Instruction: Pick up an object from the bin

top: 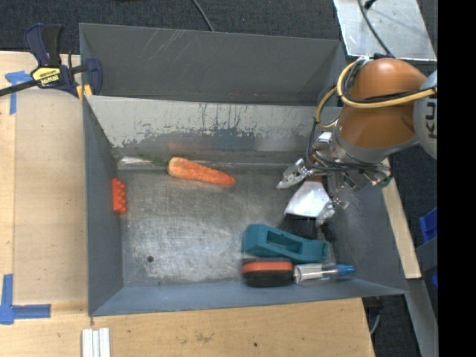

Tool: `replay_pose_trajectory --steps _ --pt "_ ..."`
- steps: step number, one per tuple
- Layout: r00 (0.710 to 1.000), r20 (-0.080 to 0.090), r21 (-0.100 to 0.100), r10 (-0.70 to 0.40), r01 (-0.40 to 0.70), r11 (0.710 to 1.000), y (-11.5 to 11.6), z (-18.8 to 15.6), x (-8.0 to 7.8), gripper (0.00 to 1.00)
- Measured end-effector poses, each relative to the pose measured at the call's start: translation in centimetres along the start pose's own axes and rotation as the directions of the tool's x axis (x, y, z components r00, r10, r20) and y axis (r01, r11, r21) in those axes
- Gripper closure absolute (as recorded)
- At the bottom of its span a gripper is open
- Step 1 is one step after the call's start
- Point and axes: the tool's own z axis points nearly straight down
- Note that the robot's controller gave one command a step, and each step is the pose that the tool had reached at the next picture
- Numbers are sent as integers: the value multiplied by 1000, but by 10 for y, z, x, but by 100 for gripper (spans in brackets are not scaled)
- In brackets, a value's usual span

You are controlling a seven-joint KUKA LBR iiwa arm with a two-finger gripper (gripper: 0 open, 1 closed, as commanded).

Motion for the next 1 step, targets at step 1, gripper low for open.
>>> replay_pose_trajectory --steps 1 --pt "993 -12 -6 -118 118 993 -18 -36 5 100"
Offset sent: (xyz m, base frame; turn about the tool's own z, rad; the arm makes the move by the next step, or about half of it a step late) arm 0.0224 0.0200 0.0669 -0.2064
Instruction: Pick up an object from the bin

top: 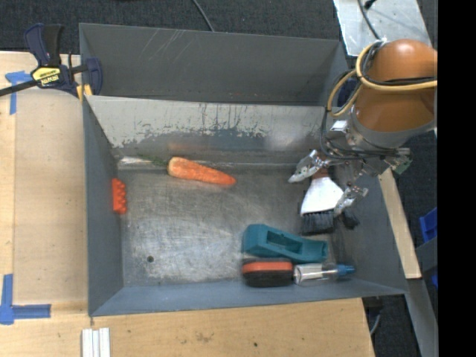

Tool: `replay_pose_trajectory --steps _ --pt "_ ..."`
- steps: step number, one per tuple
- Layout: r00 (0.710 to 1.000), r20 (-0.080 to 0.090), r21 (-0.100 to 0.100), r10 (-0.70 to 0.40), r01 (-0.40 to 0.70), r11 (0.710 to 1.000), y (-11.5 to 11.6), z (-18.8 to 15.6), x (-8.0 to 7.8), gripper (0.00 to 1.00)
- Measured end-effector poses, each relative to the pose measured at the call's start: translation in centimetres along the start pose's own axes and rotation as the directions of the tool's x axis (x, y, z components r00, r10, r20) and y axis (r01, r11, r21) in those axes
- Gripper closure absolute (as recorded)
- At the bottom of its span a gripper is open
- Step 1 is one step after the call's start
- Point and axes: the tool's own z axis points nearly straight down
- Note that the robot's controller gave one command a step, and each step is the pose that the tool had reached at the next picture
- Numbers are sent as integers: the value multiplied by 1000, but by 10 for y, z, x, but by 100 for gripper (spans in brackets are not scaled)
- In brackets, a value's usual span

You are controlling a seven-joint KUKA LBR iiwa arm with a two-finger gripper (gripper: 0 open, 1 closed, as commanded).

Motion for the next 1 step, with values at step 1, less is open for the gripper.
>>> replay_pose_trajectory --steps 1 --pt "975 -7 -1 -222 222 975 6 -11 -6 100"
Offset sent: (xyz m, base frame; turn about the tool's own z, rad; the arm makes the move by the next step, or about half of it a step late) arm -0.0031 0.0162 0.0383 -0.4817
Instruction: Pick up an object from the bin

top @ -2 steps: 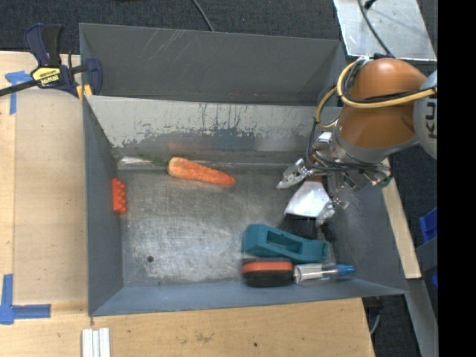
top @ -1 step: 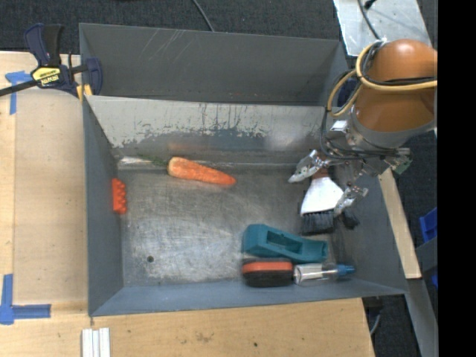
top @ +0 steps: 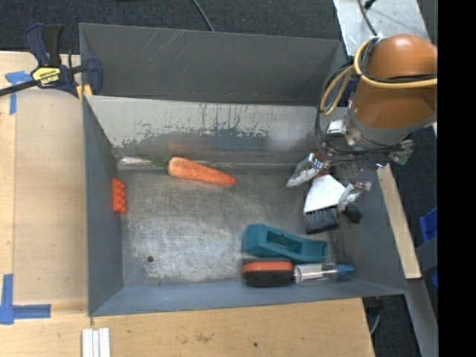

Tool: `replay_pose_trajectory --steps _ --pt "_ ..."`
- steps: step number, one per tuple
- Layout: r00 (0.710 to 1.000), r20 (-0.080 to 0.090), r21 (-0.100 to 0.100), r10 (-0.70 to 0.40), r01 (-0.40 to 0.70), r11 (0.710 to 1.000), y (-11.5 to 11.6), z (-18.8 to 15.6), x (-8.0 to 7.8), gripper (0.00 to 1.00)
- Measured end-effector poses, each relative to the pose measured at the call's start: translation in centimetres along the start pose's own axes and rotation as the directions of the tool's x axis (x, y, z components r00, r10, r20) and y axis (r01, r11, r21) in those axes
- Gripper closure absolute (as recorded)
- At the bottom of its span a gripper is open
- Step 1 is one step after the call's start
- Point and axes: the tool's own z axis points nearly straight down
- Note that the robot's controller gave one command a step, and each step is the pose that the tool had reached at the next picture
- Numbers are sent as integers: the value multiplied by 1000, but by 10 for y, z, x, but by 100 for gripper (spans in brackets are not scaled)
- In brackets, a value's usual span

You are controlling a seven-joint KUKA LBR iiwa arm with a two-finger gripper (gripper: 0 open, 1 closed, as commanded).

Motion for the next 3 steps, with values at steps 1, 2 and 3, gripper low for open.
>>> replay_pose_trajectory --steps 1,2,3 --pt "991 19 14 133 -133 991 5 -9 -8 100" --pt "995 5 4 -104 104 995 19 23 -11 0" --pt "981 5 1 -193 193 981 28 47 -14 0"
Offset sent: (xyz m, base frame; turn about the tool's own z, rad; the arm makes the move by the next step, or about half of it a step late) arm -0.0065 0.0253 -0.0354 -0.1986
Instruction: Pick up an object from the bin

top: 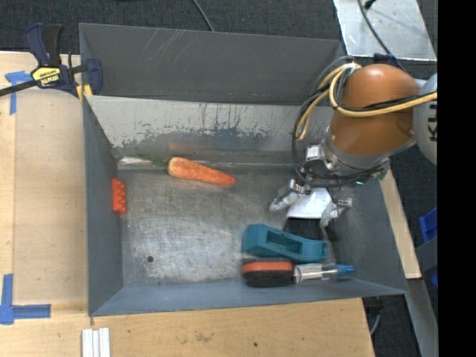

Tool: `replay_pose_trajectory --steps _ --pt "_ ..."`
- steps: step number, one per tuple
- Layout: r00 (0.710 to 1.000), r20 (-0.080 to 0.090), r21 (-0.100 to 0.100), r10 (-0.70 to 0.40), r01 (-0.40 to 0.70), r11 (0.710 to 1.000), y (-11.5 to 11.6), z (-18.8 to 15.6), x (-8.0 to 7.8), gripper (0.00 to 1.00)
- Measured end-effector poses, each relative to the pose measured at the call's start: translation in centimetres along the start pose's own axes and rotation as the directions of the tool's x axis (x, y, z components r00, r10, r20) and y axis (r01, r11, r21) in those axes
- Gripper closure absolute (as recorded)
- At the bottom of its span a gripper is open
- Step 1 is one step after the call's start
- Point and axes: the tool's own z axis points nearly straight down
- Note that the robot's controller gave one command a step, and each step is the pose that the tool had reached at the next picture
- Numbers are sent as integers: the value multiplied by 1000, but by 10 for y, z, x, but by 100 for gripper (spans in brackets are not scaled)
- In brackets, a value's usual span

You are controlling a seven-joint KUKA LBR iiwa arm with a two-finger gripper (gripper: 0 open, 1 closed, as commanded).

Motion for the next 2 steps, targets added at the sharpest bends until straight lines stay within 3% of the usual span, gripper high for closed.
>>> replay_pose_trajectory --steps 1,2 --pt "998 -6 -15 -59 59 998 -4 24 4 0" --pt "996 -2 -53 -93 93 994 -19 39 8 0"
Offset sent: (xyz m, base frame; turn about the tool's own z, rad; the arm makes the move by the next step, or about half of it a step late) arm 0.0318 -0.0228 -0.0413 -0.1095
